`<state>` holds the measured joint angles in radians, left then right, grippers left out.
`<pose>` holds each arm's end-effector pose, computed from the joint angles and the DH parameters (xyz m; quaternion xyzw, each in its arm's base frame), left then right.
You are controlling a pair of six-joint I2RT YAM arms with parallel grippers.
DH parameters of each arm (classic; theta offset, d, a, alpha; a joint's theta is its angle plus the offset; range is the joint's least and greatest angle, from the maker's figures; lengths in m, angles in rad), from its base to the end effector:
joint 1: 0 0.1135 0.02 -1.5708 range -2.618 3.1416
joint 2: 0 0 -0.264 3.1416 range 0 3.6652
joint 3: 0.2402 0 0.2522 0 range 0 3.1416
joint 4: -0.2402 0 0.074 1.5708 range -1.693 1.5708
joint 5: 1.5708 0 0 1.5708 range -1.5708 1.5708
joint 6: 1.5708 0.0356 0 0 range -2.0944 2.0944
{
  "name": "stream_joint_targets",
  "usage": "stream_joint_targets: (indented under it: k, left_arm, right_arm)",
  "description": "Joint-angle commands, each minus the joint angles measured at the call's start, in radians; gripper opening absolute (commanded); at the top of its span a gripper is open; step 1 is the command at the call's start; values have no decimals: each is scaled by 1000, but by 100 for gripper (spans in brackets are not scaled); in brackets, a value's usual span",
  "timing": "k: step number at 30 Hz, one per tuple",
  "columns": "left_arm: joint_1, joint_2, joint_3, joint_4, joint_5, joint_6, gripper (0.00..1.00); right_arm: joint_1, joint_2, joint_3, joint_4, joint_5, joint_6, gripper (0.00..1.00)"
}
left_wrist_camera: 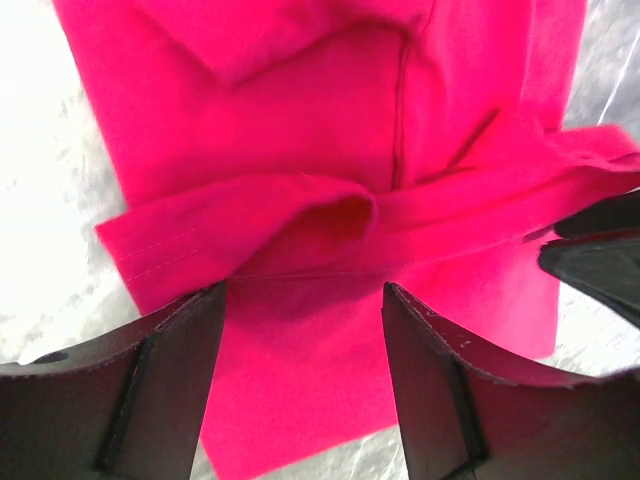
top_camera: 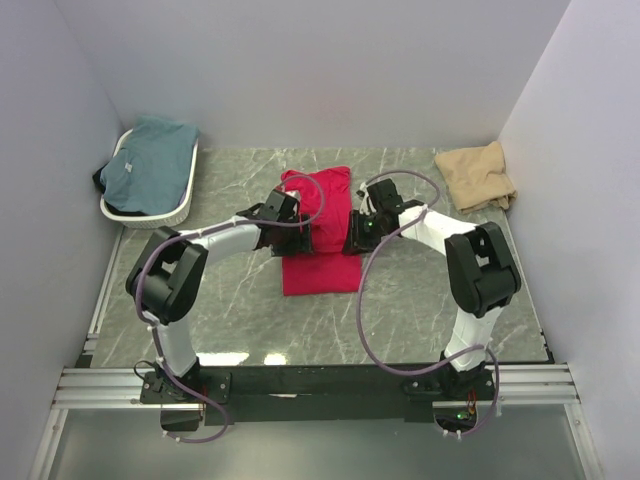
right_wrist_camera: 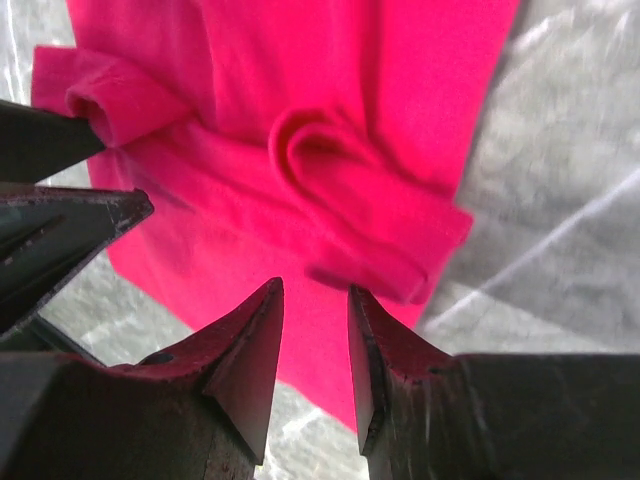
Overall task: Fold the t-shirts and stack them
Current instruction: Fold the tshirt
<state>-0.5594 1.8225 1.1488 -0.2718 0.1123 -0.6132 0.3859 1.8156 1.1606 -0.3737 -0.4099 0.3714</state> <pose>0.3188 -0.2043 0.1746 -0.0083 0.9501 -0.2144 0.2263 0.3373 0.1523 0.1766 -0.0613 0.9429 0.2791 0.1711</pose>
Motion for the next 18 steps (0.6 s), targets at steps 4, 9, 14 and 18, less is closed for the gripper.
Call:
stream_joint_targets:
  k: [4, 9, 14, 18]
  left_arm:
    - [18, 52, 107, 8, -29, 29, 69]
    - [39, 72, 140, 3, -30, 52, 69]
    - [70, 110, 190, -1, -39, 79, 70]
    - [99, 135, 236, 6, -30, 98, 70]
  right_arm:
    - [-1, 76, 128, 4, 8, -26, 39]
    - [-8, 113, 186, -13, 22, -34, 39]
    - [-27, 169, 272, -31, 31, -45, 39]
    - [-45, 206, 336, -48, 54, -54, 39]
